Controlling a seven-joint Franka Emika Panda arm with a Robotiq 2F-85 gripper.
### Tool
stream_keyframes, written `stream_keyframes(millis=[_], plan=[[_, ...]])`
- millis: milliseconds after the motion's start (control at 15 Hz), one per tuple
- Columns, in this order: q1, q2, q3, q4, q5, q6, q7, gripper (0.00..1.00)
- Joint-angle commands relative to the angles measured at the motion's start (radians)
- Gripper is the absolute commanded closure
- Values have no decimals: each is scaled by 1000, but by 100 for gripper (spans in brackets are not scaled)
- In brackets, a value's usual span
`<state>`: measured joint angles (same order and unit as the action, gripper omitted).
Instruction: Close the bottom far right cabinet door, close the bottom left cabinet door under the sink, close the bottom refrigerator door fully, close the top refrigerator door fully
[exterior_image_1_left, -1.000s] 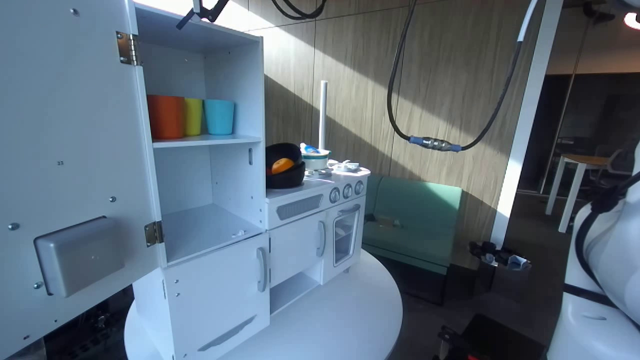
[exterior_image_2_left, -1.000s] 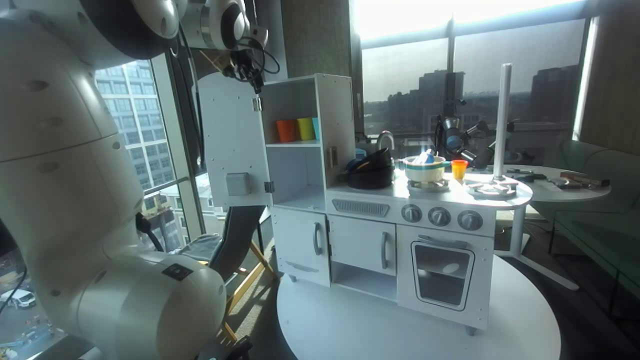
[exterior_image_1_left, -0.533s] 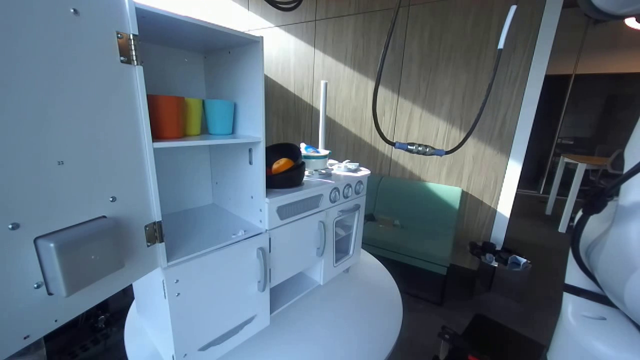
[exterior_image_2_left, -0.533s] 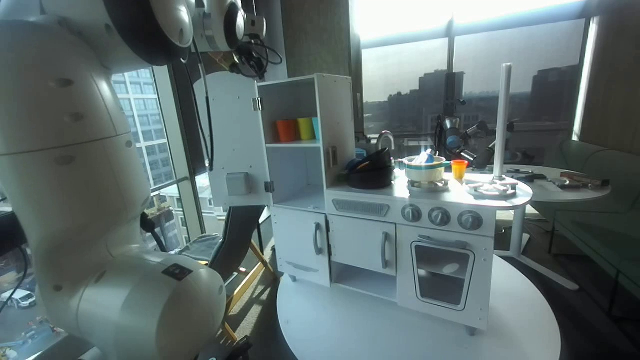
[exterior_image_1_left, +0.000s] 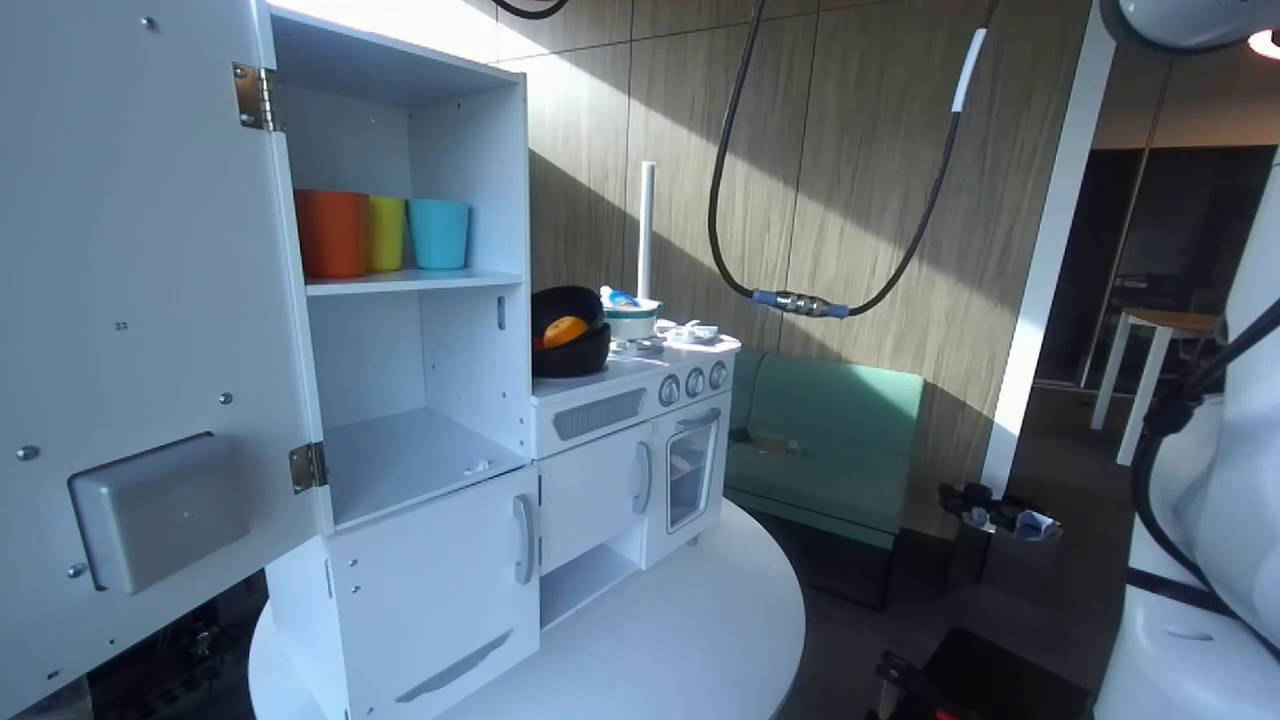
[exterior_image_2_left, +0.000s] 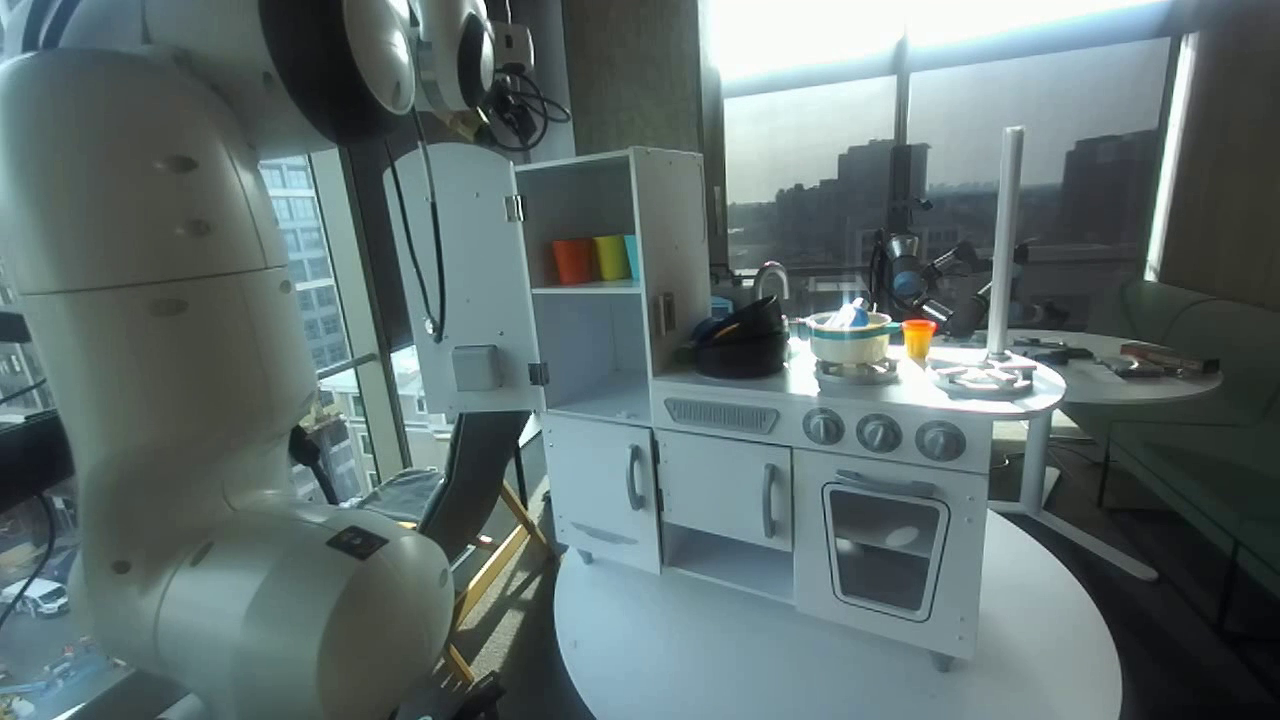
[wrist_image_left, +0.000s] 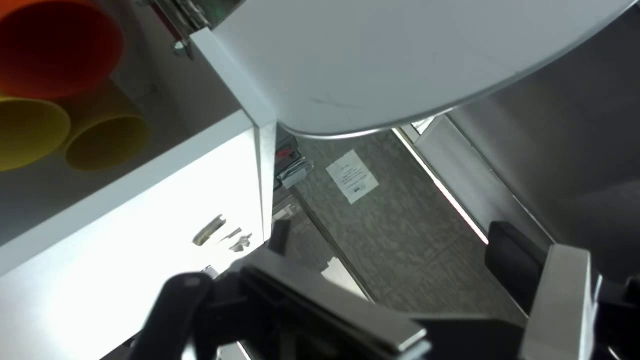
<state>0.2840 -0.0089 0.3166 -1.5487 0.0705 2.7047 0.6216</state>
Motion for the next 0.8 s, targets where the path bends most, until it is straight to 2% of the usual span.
stream_keyframes(millis=[0, 200, 400, 733], plan=[[22, 48, 18, 75, 143, 2, -175, 0], [27, 59, 33, 99, 268, -36, -331, 0], [20, 56, 36, 108, 352, -96, -422, 0], [7, 38, 21, 117, 390, -228, -417, 0]])
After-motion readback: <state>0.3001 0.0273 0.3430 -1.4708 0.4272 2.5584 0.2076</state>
